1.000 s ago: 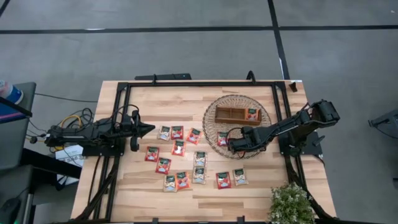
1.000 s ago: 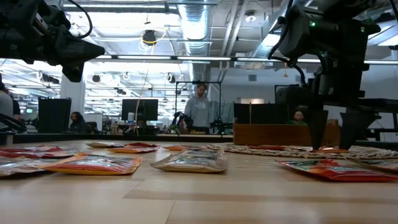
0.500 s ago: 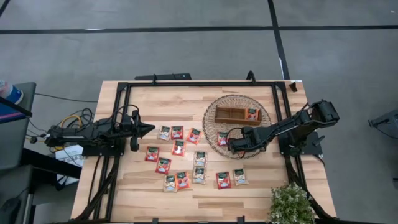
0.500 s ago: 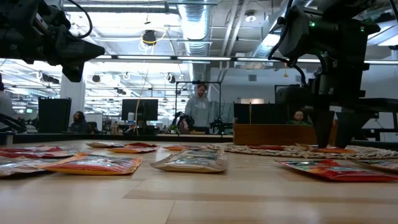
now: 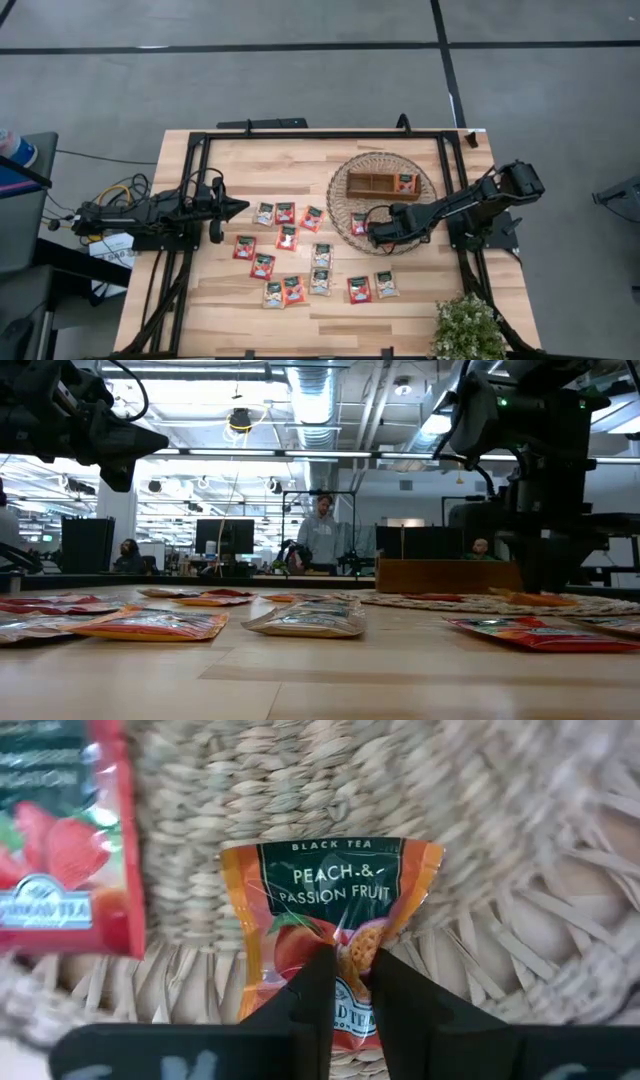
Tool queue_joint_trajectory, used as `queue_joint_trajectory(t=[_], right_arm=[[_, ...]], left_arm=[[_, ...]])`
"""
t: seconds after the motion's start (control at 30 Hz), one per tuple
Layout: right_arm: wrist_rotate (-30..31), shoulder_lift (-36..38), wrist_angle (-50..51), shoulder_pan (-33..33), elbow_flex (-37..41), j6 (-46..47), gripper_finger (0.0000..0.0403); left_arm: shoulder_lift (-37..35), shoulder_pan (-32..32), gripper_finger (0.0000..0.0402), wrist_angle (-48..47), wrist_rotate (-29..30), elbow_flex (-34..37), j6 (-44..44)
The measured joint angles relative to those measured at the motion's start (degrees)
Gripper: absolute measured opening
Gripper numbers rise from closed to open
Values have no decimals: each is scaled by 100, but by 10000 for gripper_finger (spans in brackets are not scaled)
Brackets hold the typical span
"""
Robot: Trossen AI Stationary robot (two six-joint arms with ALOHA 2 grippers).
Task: Pick & Place Tea
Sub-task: Put the orange tea pack into the right compartment of the brown organizer
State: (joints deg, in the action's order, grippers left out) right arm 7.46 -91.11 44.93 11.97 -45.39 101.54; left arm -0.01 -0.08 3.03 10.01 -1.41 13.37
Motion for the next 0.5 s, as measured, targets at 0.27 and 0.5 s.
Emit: queue_joint_trajectory(t=[0.27, 0.5], right_arm=[[24, -13, 323, 81, -96, 2, 8], [108, -11, 315, 213, -103, 198, 7]], left_arm=[[0, 0, 0, 0, 2, 0, 0], [0, 0, 0, 0, 2, 0, 0]])
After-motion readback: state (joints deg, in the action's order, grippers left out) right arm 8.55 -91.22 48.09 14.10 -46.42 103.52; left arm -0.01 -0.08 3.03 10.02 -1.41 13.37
